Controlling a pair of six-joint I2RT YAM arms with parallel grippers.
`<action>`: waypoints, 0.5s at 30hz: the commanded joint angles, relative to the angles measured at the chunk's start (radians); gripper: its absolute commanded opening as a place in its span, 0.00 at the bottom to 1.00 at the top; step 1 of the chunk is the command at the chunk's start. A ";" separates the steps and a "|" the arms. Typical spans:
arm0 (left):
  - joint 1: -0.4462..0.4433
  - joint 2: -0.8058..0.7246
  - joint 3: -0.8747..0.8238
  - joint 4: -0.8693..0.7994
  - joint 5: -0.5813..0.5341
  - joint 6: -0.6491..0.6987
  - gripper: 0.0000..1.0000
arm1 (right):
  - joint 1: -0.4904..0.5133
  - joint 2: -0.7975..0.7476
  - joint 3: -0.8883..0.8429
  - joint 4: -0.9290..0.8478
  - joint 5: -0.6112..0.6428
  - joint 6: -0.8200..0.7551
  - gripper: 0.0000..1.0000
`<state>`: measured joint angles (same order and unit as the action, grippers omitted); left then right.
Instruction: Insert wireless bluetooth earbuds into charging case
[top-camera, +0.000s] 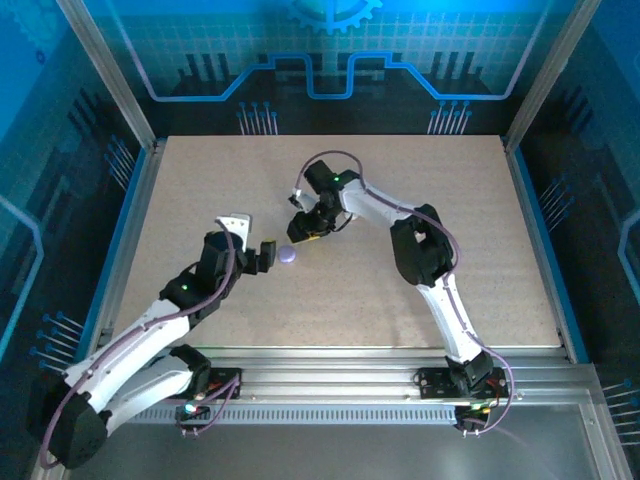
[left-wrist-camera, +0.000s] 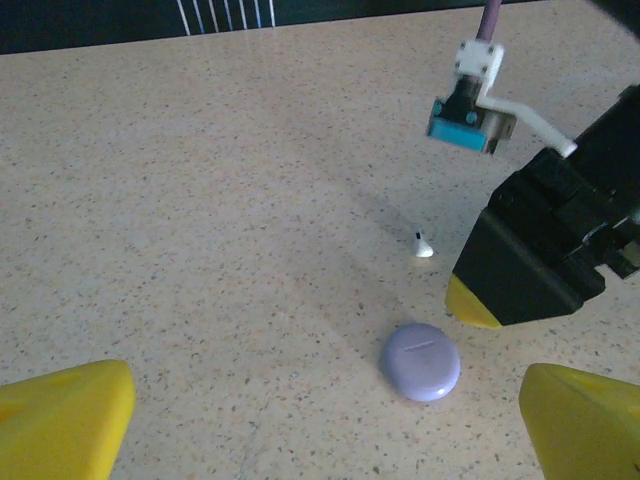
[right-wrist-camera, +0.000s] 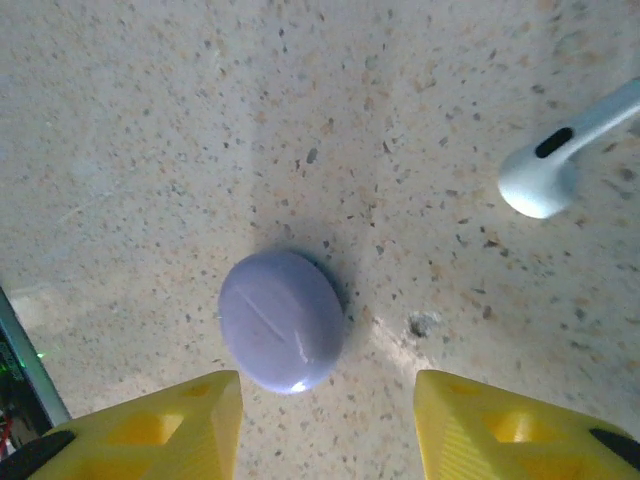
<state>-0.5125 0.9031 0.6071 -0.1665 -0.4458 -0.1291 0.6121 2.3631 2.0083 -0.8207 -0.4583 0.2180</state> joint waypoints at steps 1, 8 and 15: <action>0.008 0.066 0.087 0.005 0.067 0.012 0.99 | -0.019 -0.105 -0.037 0.016 0.085 0.036 0.49; 0.033 0.205 0.197 -0.004 0.139 -0.018 0.99 | -0.054 -0.209 -0.086 0.011 0.205 0.102 0.51; 0.092 0.345 0.324 -0.051 0.278 -0.077 0.99 | -0.118 -0.252 -0.091 -0.034 0.298 0.197 0.51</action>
<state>-0.4442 1.2018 0.8616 -0.1864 -0.2573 -0.1608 0.5259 2.1483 1.9350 -0.8059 -0.2260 0.3485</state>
